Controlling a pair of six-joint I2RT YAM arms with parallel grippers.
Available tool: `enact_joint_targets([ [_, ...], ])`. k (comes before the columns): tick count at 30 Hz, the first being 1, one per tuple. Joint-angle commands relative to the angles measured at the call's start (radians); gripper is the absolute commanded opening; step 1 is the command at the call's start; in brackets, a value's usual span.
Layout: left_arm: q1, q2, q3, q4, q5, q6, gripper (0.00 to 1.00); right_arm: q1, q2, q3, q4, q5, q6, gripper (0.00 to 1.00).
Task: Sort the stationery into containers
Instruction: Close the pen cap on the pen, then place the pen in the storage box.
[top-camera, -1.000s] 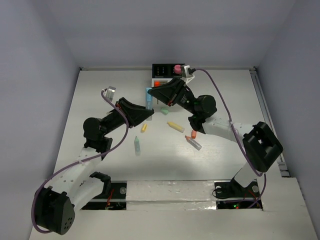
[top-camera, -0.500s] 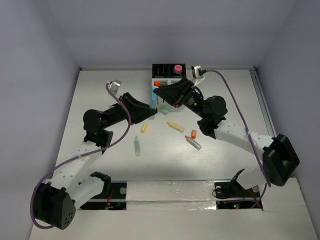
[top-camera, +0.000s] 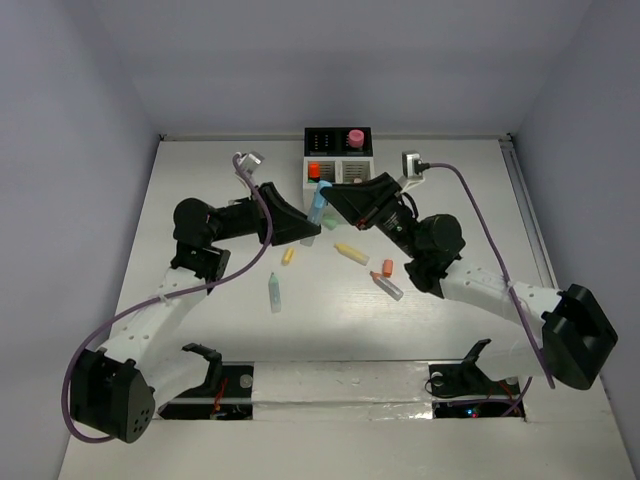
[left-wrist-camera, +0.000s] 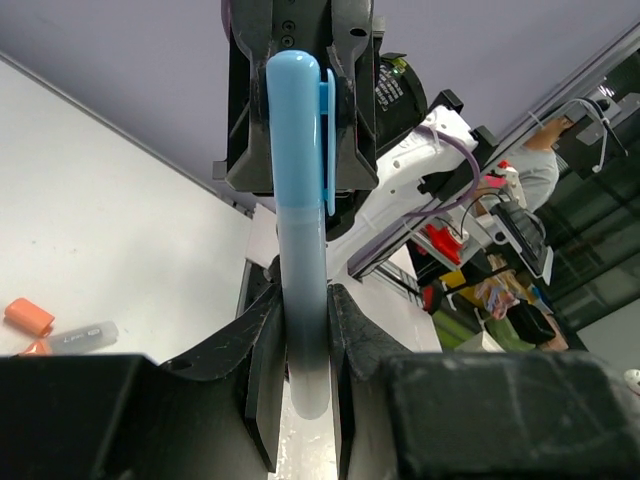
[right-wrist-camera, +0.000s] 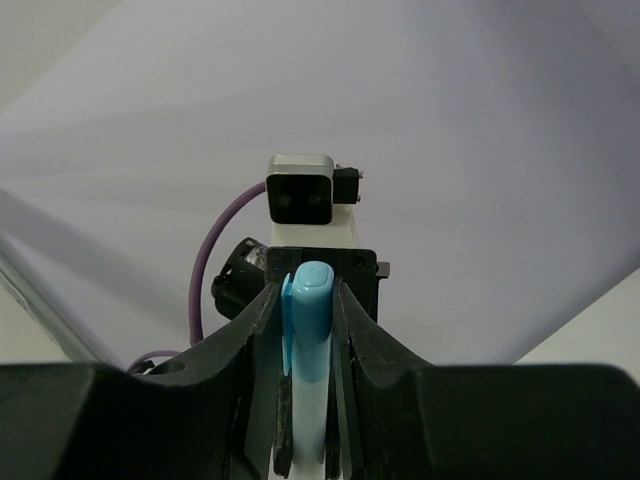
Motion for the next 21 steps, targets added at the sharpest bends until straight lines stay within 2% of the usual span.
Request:
enact_joint_targets([
  [1,0.012,-0.024,0.172,0.267,-0.329,0.002,0.00,0.119,0.055,-0.131,-0.365,-0.323,-0.040,0.00],
  [3,0.012,-0.023,0.130,0.267,-0.341,0.006,0.00,0.119,0.017,-0.076,-0.434,-0.280,-0.083,0.03],
  [5,0.012,-0.021,0.100,0.267,-0.349,0.008,0.00,0.097,-0.014,-0.036,-0.485,-0.230,-0.109,0.28],
  [6,0.012,-0.021,0.084,0.264,-0.355,0.017,0.00,0.087,-0.014,-0.022,-0.500,-0.219,-0.118,0.51],
  [8,0.012,-0.020,0.044,0.234,-0.367,0.032,0.00,0.039,-0.096,0.002,-0.516,-0.203,-0.123,0.68],
  [11,0.012,-0.015,0.017,0.166,-0.408,0.089,0.00,-0.016,-0.195,0.002,-0.557,-0.189,-0.149,0.75],
  [17,0.012,0.055,0.053,0.077,-0.490,0.184,0.00,-0.070,-0.385,-0.081,-0.676,-0.111,-0.235,0.75],
  [21,0.003,0.149,0.167,-0.077,-0.652,0.331,0.00,-0.090,-0.414,-0.093,-0.879,-0.044,-0.337,0.70],
])
